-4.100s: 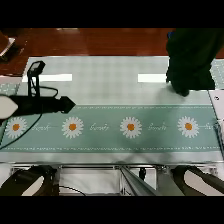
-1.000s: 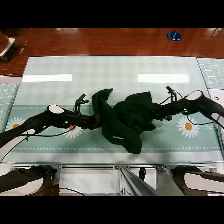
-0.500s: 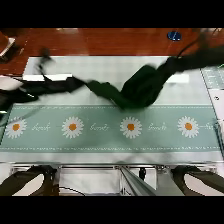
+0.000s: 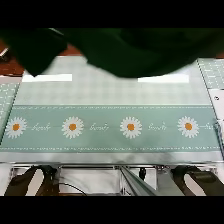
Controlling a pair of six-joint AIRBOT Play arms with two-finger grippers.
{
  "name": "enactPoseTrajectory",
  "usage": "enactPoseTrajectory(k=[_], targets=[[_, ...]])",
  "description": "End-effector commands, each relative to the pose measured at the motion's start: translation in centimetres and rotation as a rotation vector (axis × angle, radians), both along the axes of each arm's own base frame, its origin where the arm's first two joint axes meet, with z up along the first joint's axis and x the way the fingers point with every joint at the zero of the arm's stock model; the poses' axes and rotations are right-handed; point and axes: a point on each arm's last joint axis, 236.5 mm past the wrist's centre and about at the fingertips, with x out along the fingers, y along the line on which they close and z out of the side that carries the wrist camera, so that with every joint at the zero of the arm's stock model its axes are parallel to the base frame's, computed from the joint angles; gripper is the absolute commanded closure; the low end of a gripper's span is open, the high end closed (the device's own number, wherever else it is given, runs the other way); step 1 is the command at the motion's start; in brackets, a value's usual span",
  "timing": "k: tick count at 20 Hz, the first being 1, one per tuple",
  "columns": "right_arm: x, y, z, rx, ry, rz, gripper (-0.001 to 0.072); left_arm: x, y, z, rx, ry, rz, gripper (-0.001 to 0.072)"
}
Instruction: Fold the shirts.
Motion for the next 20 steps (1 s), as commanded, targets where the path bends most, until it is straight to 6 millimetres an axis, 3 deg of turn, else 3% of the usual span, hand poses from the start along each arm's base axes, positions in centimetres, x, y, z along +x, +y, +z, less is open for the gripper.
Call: enactPoseTrajectory(k=[1,3,6,9,12,15,17,20], targets=[[-6.9,-2.9,-0.2,-0.027,0.002,-0.120,0.0683,-4.5,2.4,0.1,0.168,-0.017,0.260,0.0689],[-8.7,-3.5,-2.3,-0.016,0.071,-0.149,0.0683,-6.1,3.0,-2.1,0.213,0.037,0.333,0.0689],[-9.1,-3.4,-8.7,0.000,0.275,-0.154,0.0683,-6.0,2.9,-6.3,0.162,0.125,0.318,0.0690],[-7.6,-2.2,-18.0,0.028,0.514,-0.126,0.0683,-3.3,3.5,-15.1,0.081,0.357,0.248,0.0689],[-4.1,-0.7,-27.5,0.092,0.670,-0.104,0.0683,-1.7,3.0,-26.2,-0.002,0.631,0.154,0.0689],[0.8,1.5,-33.9,0.218,0.729,-0.074,0.0683,-0.9,1.7,-35.3,-0.082,0.838,0.091,0.0689],[4.5,1.4,-36.5,0.237,0.753,-0.097,0.0683,0.5,1.6,-38.9,-0.110,0.900,0.107,0.0689],[10.2,0.8,-40.0,0.240,0.797,-0.142,0.0683,4.6,2.1,-41.2,-0.133,0.918,0.168,0.0689]])
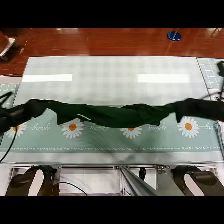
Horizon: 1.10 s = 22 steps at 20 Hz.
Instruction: Fold the shirts.
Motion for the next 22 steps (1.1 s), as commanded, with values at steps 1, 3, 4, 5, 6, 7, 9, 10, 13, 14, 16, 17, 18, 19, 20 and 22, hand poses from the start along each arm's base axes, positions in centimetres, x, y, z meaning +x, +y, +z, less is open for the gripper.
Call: enactPoseTrajectory(k=[1,3,4,5,6,7,9,10,13,14,16,17,18,19,20,22], targets=[[6.6,-0.2,-5.0,0.022,0.045,-0.057,0.0683,4.0,0.5,-4.6,0.005,0.059,0.078,0.0689],[9.4,0.1,-6.9,0.035,0.101,-0.062,0.0682,6.2,-0.1,-6.3,0.000,0.112,0.073,0.0689],[10.7,0.4,-7.6,0.050,0.129,-0.062,0.0677,7.2,-0.7,-7.2,-0.011,0.147,0.056,0.0653],[11.9,0.7,-8.1,0.062,0.149,-0.060,0.0563,7.7,-1.6,-7.8,-0.023,0.184,0.024,0.0445],[12.8,1.0,-8.3,0.064,0.169,-0.041,0.0319,7.9,-2.8,-8.3,-0.042,0.234,-0.031,0.0208],[13.3,0.9,-8.2,0.042,0.182,-0.011,0.0302,7.7,-3.9,-8.2,-0.052,0.276,-0.114,0.0199],[14.0,-1.8,-6.7,-0.038,0.186,0.003,0.0302,7.5,-3.9,-6.7,-0.056,0.319,-0.209,0.0198],[13.9,-4.4,-5.7,-0.092,0.184,-0.018,0.0304,7.7,-3.3,-5.4,-0.064,0.308,-0.215,0.0199],[10.9,-15.2,-4.3,-0.207,0.215,-0.250,0.0306,6.9,-2.2,-2.7,-0.082,0.271,-0.173,0.0199],[9.3,-17.6,-4.9,-0.190,0.238,-0.341,0.0306,5.5,-3.5,-3.2,-0.097,0.297,-0.200,0.0199],[5.7,-20.0,-7.9,-0.102,0.283,-0.493,0.0307,1.8,-7.8,-5.8,-0.146,0.388,-0.297,0.0200],[4.0,-19.6,-9.8,-0.057,0.305,-0.520,0.0307,0.4,-10.2,-7.6,-0.173,0.429,-0.323,0.0200],[2.6,-18.8,-11.7,-0.029,0.327,-0.518,0.0307,-0.4,-12.0,-9.1,-0.188,0.453,-0.329,0.0199],[1.4,-17.9,-13.2,-0.014,0.351,-0.504,0.0307,-0.8,-13.6,-10.5,-0.198,0.471,-0.323,0.0200],[0.4,-17.1,-14.4,-0.001,0.375,-0.491,0.0307,-1.0,-14.9,-11.4,-0.213,0.492,-0.321,0.0200],[-0.6,-15.4,-16.0,0.042,0.404,-0.457,0.0307,-0.9,-17.5,-12.5,-0.265,0.533,-0.327,0.0200]])
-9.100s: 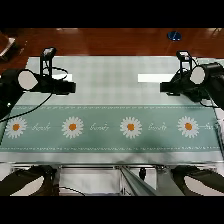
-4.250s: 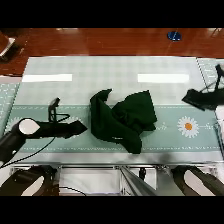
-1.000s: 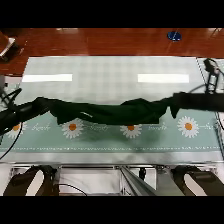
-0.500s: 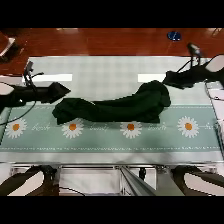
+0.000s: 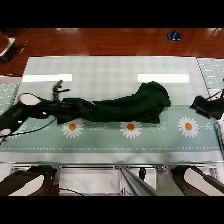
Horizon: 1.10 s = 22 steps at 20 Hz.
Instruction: Fold the shirts.
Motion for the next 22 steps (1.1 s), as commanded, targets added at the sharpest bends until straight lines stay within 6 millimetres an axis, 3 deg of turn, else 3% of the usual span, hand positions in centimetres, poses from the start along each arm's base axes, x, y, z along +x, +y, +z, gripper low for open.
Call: enactPoseTrajectory(k=[1,7,10,11,12,13,17,22], targets=[[-2.5,2.0,-3.0,0.081,0.019,-0.002,0.0307,-0.6,-4.3,-2.7,-0.055,0.082,0.015,0.0200],[-1.3,3.7,-2.4,0.153,-0.039,0.017,0.0308,2.9,-6.4,-4.9,-0.054,0.121,0.018,0.0200],[-0.3,4.5,-1.7,0.186,-0.085,0.030,0.0308,4.0,-8.4,-5.1,-0.085,0.148,-0.049,0.0213],[-0.1,4.6,-1.6,0.188,-0.095,0.030,0.0308,4.1,-9.1,-4.9,-0.104,0.159,-0.085,0.0355],[0.0,4.5,-1.6,0.184,-0.099,0.031,0.0308,4.2,-9.5,-4.5,-0.122,0.145,-0.135,0.0647],[0.1,4.4,-1.6,0.180,-0.103,0.030,0.0308,4.6,-9.8,-3.8,-0.136,0.111,-0.179,0.0689],[1.2,5.0,-1.5,0.221,-0.143,0.030,0.0308,6.6,-9.9,-1.4,-0.163,0.050,-0.187,0.0690],[3.5,7.5,-3.7,0.397,-0.142,0.007,0.0308,6.9,-9.8,-0.9,-0.171,0.043,-0.191,0.0690]])
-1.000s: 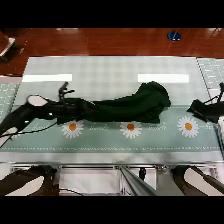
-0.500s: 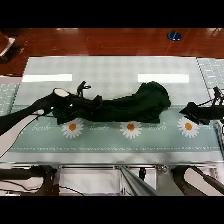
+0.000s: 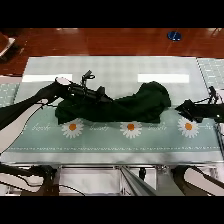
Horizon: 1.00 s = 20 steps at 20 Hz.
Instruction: Fold the shirts.
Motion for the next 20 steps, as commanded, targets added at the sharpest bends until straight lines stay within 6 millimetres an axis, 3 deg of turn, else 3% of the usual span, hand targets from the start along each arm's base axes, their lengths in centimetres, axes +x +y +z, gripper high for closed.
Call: enactPoseTrajectory(k=[1,7,8,9,10,12,14,16,18,20], targets=[[2.4,1.9,-1.0,0.106,-0.013,0.008,0.0308,0.2,-0.1,0.4,-0.010,-0.008,-0.012,0.0690],[6.9,5.6,-3.3,0.127,0.042,0.097,0.0317,0.1,-0.1,0.5,-0.010,-0.008,-0.012,0.0690],[7.4,6.0,-3.4,0.126,0.043,0.113,0.0428,0.1,-0.1,0.5,-0.010,-0.008,-0.012,0.0689],[7.8,6.5,-3.3,0.120,0.032,0.134,0.0617,0.1,-0.1,0.5,-0.010,-0.008,-0.012,0.0689],[8.3,6.6,-2.8,0.107,0.008,0.154,0.0683,0.2,-0.1,0.5,-0.011,-0.008,-0.012,0.0689],[10.0,6.6,-0.2,0.104,-0.048,0.191,0.0683,0.6,0.1,1.4,-0.021,-0.027,-0.011,0.0690],[12.5,5.9,5.1,0.047,-0.160,0.247,0.0683,2.3,1.0,4.7,-0.051,-0.102,-0.002,0.0690],[15.3,5.2,13.3,-0.031,-0.337,0.272,0.0683,5.2,2.6,10.7,-0.087,-0.246,0.038,0.0690],[16.8,4.7,23.6,-0.131,-0.545,0.289,0.0683,7.7,5.0,19.2,-0.118,-0.451,0.094,0.0690],[15.7,4.7,34.0,-0.248,-0.756,0.298,0.0683,8.2,7.9,28.9,-0.139,-0.676,0.151,0.0690]])
